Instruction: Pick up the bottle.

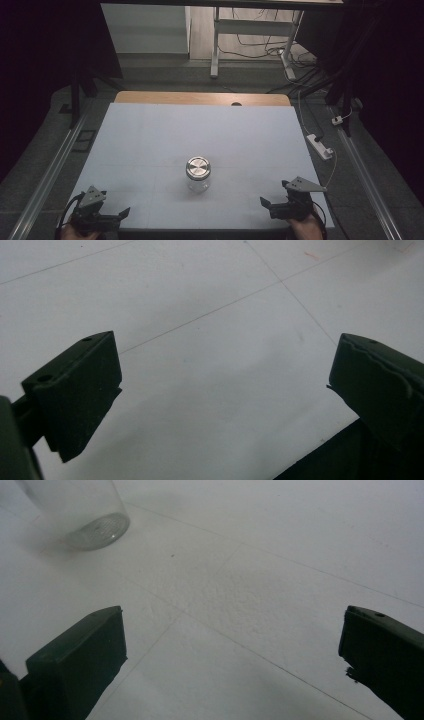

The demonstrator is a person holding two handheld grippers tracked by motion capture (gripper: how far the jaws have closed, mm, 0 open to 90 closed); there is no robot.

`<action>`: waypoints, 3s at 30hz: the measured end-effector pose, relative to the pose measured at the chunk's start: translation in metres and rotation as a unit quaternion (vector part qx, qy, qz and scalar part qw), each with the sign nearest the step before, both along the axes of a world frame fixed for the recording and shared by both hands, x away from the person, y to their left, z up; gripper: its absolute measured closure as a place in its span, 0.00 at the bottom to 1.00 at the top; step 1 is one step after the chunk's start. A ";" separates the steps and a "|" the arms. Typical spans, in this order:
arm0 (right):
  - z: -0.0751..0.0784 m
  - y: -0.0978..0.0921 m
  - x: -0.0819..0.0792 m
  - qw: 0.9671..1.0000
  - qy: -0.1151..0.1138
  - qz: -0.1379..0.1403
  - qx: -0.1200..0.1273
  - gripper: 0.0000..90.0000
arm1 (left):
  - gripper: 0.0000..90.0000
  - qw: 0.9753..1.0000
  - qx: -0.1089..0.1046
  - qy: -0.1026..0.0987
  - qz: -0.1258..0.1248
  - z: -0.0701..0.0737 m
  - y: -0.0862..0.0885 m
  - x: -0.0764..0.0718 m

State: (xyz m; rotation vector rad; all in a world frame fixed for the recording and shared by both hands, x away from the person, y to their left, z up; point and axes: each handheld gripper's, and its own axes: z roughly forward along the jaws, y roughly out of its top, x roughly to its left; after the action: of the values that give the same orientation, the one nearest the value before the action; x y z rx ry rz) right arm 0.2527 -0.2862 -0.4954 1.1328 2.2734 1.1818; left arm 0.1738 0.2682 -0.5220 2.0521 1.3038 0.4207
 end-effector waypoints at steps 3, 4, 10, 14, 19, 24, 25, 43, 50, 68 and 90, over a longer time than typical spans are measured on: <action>0.000 0.001 0.000 1.000 0.001 0.005 -0.004 0.00 | 0.01 1.000 0.002 0.001 -0.004 0.000 0.000 0.001; 0.000 0.001 0.000 1.000 0.001 0.005 -0.004 0.00 | 0.01 1.000 0.001 0.002 -0.005 0.000 0.000 0.001; 0.000 0.000 0.001 1.000 0.008 0.007 0.001 0.00 | 0.00 1.000 -0.006 0.009 -0.005 -0.001 0.001 0.002; -0.001 0.000 0.002 1.000 0.010 0.011 0.000 0.00 | 0.00 1.000 -0.009 0.012 -0.009 -0.001 0.001 0.003; -0.001 0.001 0.002 1.000 0.010 0.013 -0.004 0.00 | 0.00 1.000 -0.016 0.016 -0.010 -0.001 0.002 0.004; -0.001 0.002 0.002 1.000 0.010 0.016 -0.008 0.00 | 0.00 1.000 -0.019 0.016 -0.010 0.000 0.003 0.004; -0.001 0.003 0.002 1.000 0.010 0.017 -0.009 0.00 | 0.00 1.000 -0.020 0.016 -0.010 0.000 0.003 0.004; -0.001 0.004 0.002 1.000 0.013 0.020 -0.013 0.00 | 0.00 0.998 -0.031 -0.010 -0.061 0.007 -0.007 0.012; -0.001 0.004 0.003 1.000 0.014 0.020 -0.014 0.00 | 0.00 0.995 -0.042 -0.021 -0.085 0.009 -0.014 0.019; -0.002 0.005 0.003 0.999 0.016 0.024 -0.019 0.00 | 0.00 0.984 -0.060 -0.041 -0.160 0.009 -0.046 0.050; -0.002 0.006 0.003 0.999 0.016 0.026 -0.021 0.00 | 0.00 0.978 -0.048 -0.018 -0.203 0.011 -0.103 0.095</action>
State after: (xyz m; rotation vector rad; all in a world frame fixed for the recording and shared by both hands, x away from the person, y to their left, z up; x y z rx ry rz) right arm 0.2559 -0.2806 -0.4974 1.0919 2.3542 1.1372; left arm 0.2685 0.1653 -0.5107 2.1484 0.8344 0.2028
